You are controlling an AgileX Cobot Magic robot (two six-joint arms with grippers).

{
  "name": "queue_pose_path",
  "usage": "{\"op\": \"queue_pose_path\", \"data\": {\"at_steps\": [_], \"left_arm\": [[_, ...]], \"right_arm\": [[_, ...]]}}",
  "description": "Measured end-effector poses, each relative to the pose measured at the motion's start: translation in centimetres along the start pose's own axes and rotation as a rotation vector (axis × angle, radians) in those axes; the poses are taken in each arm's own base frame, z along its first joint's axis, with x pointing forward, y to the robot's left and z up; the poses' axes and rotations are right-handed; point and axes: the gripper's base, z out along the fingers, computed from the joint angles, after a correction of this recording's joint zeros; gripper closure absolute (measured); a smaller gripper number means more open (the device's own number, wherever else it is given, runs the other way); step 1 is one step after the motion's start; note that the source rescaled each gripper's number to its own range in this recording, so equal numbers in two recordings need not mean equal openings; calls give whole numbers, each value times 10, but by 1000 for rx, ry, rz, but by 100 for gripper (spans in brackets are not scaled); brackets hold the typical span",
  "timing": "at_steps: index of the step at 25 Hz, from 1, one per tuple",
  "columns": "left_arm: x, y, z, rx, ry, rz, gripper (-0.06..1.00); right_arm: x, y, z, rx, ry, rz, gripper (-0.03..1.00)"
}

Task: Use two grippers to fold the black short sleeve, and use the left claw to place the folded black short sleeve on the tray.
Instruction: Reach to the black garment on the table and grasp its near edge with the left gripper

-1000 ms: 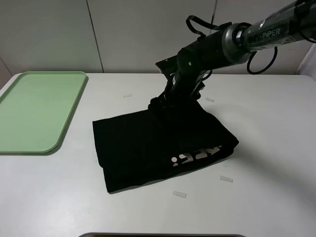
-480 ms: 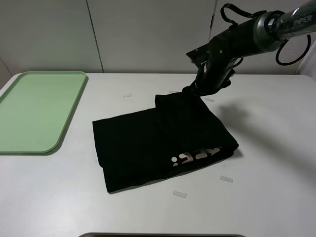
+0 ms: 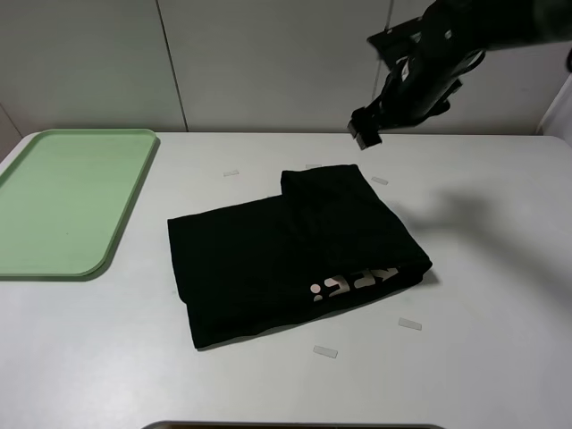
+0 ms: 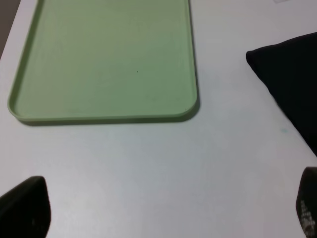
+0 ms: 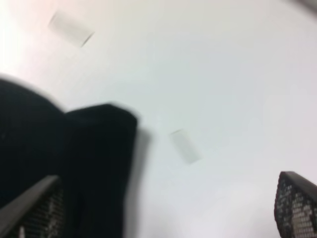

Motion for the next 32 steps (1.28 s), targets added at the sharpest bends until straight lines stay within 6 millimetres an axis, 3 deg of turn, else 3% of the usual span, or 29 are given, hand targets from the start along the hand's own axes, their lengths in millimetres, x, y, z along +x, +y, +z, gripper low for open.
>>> {"op": "queue_pose_path", "data": {"at_steps": [3,5,8,14,20,21,22,23,26,28,29,30,32], "left_arm": [[0,0,0,0,0,0,-5],[0,0,0,0,0,0,-5],[0,0,0,0,0,0,-5],[0,0,0,0,0,0,-5],[0,0,0,0,0,0,-5],[0,0,0,0,0,0,-5],[0,0,0,0,0,0,-5],[0,0,0,0,0,0,-5],[0,0,0,0,0,0,-5],[0,0,0,0,0,0,-5],[0,0,0,0,0,0,-5],[0,0,0,0,0,0,-5],[0,0,0,0,0,0,-5]], "right_arm": [[-4,-32,-40,57,-21,50,4],[-4,-40,-51,75,-24,63,4],[-1,-63,-95,125,-53,100,-2],[29,-84,-177,158,-207,130,-3],[83,-75,-250,129,-410,200,-3],[102,-69,-274,134,-481,217,-3],[111,-66,-286,144,-517,214,-3],[111,-66,-286,144,-517,214,-3],[137,-56,-317,165,-613,210,-3],[160,-47,-338,176,-662,208,-3],[184,-39,-353,180,-682,207,-3],[184,-39,-353,180,-682,207,-3],[209,-29,-362,175,-689,210,-3]]}}
